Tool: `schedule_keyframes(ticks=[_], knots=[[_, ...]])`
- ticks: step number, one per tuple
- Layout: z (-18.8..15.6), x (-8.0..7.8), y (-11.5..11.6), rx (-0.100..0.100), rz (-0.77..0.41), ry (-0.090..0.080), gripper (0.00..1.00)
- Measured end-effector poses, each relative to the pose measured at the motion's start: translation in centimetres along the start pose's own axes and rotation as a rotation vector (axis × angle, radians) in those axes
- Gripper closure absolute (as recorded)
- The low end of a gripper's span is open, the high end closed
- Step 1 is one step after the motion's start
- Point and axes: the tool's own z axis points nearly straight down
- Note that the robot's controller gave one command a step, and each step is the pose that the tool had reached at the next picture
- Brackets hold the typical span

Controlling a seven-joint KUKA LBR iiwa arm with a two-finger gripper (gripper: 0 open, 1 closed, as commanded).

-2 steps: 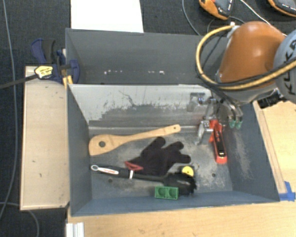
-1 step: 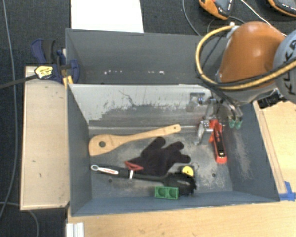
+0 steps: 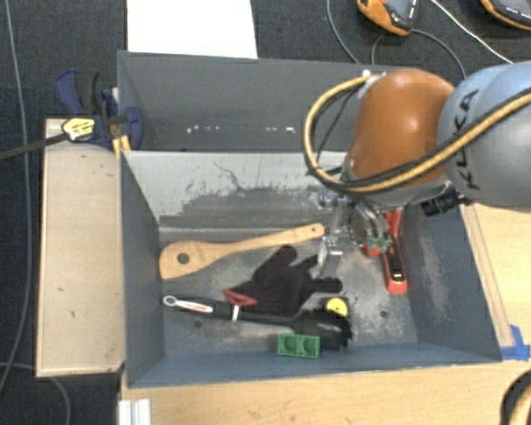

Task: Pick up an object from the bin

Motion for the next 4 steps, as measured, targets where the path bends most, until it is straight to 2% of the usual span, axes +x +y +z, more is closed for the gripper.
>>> schedule_keyframes(ticks=[1, 2, 3, 4], knots=[[-0.2, -0.4, -0.6, 0.002, 0.001, -0.008, 0.00], [1.5, 0.5, 1.5, 0.000, 0.008, -0.005, 0.00], [5.3, 2.1, 2.7, 0.002, 0.045, -0.006, 0.00], [6.0, -0.2, 4.0, -0.001, 0.023, -0.020, 0.00]])
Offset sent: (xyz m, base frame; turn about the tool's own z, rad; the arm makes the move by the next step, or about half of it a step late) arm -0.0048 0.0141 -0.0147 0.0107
